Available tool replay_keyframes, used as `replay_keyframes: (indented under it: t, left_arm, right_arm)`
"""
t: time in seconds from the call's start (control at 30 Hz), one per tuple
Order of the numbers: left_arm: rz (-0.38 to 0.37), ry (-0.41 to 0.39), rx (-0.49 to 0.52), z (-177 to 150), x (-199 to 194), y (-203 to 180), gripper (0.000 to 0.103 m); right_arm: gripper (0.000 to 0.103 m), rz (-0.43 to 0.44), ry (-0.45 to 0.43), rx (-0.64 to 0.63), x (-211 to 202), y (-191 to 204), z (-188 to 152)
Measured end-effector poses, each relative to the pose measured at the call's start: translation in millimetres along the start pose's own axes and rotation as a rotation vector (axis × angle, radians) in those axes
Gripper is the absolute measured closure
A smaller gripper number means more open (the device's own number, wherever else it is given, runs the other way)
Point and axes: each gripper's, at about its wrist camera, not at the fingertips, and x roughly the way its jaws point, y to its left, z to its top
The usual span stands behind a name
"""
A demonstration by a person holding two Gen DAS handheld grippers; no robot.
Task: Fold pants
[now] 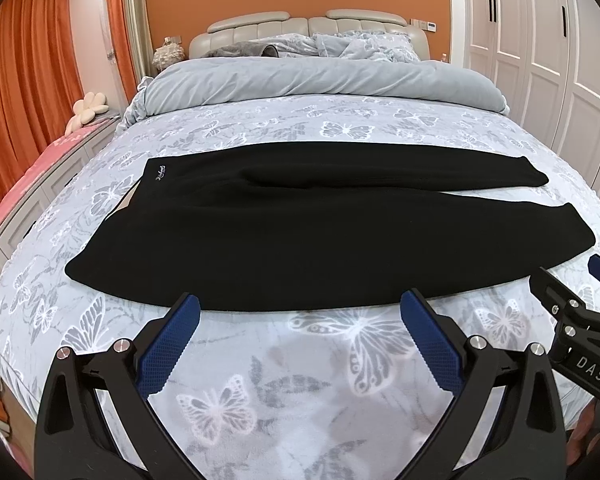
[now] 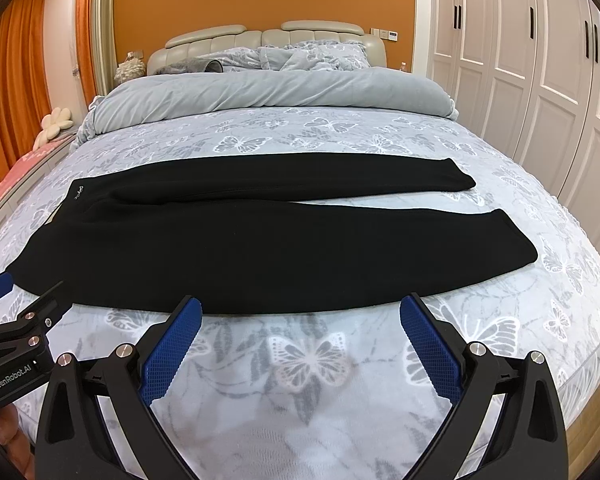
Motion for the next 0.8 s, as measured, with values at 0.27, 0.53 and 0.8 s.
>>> replay_keyframes:
  t: [0.27,0.53,0.8]
  left_arm:
    - [0.001,0.000,0.002,0.2,0.2,1.3,0.005]
    - [0.001,-0.001,0.002,0.1,0.1,1.0,0.005]
    - [0.001,0.000,0.003,0.3,-0.1,0.6,0.005]
  right_arm:
    - [0.005,0.000,0.000,-0.001,0.0,-0.1,0.1]
    - [0.005,-0.001,0.000,-0.001,-0.1,0.1,0.3]
    - [0.005,0.000,0.000,-0.001,0.2,0.6,0.2]
